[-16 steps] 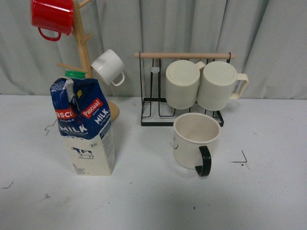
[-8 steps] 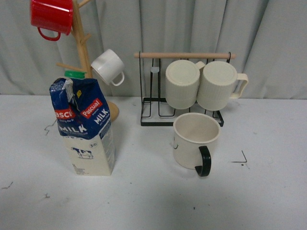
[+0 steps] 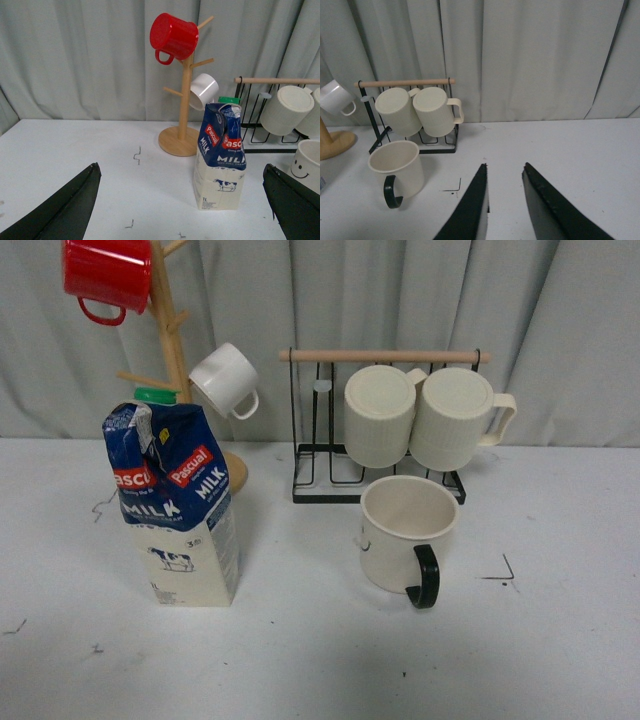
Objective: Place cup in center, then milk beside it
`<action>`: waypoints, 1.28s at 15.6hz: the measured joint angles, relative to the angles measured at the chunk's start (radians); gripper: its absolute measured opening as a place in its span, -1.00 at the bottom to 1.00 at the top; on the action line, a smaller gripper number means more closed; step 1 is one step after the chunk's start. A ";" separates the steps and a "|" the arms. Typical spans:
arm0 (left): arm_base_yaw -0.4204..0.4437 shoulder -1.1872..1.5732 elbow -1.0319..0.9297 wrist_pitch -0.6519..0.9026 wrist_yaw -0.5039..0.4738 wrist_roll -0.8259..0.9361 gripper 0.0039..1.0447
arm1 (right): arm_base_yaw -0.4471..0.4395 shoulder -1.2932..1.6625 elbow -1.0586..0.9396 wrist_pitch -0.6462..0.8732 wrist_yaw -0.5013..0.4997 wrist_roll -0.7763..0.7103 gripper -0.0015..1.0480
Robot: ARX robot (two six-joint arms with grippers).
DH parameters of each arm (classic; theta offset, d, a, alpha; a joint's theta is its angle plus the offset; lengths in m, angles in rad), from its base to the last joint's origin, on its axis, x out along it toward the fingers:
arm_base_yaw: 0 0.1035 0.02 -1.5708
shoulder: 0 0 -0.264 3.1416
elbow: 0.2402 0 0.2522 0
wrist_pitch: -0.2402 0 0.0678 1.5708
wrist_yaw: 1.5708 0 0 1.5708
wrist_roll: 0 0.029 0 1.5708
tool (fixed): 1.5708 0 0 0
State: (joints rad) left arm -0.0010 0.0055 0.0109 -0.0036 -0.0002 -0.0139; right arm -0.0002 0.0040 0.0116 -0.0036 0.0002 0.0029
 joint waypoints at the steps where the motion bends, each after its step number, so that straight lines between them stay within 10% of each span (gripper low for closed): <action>1: 0.000 0.000 0.000 0.000 0.000 0.000 0.88 | 0.000 0.000 0.000 0.000 0.000 0.000 -0.27; 3: -0.018 0.198 0.123 -0.249 -0.008 -0.138 0.88 | 0.000 0.000 0.000 0.000 0.000 0.000 0.18; 6: -0.052 0.684 0.257 0.102 0.007 -0.320 0.88 | 0.000 0.000 0.000 0.000 0.000 0.000 0.91; 10: -0.021 1.155 0.474 0.417 0.072 -0.241 0.88 | 0.000 0.000 0.000 0.000 0.000 0.000 0.87; 20: -0.075 1.575 0.717 0.484 0.129 -0.047 0.88 | 0.000 0.000 0.000 0.000 0.000 0.000 0.87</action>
State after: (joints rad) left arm -0.0761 1.5806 0.7280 0.4809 0.1287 -0.0608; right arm -0.0002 0.0044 0.0116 -0.0032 -0.0002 0.0025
